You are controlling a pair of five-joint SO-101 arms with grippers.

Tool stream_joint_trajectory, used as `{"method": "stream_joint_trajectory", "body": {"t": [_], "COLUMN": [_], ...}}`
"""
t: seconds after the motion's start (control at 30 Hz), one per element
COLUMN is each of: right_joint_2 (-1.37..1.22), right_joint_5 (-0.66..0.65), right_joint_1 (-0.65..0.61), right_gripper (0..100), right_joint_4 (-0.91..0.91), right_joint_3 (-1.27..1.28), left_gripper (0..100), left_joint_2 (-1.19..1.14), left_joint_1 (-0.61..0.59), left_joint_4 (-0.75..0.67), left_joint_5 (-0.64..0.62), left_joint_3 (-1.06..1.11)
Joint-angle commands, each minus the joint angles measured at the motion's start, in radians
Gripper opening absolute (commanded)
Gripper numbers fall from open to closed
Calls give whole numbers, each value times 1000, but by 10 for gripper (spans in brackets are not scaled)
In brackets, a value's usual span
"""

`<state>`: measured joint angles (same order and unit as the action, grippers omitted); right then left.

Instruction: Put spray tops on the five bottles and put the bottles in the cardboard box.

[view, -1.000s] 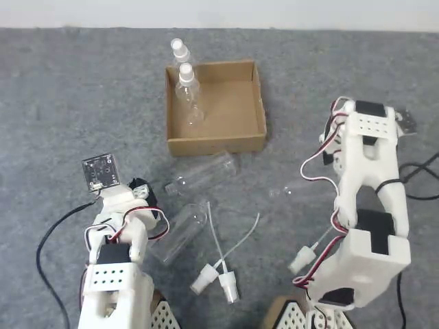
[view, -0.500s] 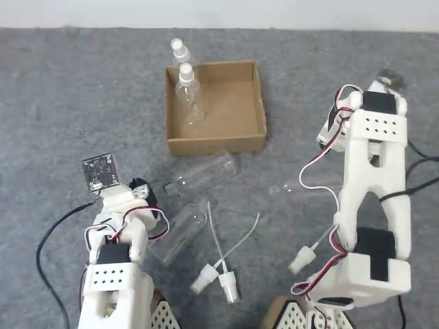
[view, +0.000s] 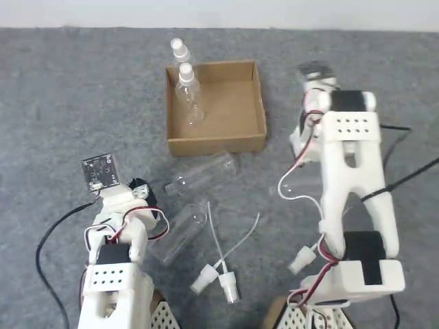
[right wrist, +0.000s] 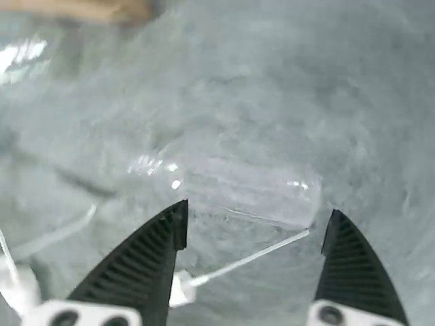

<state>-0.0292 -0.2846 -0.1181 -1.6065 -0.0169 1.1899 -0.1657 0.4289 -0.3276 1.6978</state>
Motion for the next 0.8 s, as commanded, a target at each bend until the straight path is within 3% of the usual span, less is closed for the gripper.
{"method": "stream_joint_trajectory", "body": {"t": [0.0,0.43,0.77], "right_joint_2": [68,65,65], "right_joint_5": [-226,-807,-1037], "right_joint_1": [-45,-56,-59], "right_gripper": [251,252,252], "right_joint_4": [-30,-35,-22], "right_joint_3": [-63,-11,167], "left_gripper": [12,12,12], "left_joint_2": [15,15,15], "left_joint_1": [6,6,6], "left_joint_4": [-5,-5,-5], "left_joint_5": [9,9,9], "left_joint_3": [-19,-19,-19]}}
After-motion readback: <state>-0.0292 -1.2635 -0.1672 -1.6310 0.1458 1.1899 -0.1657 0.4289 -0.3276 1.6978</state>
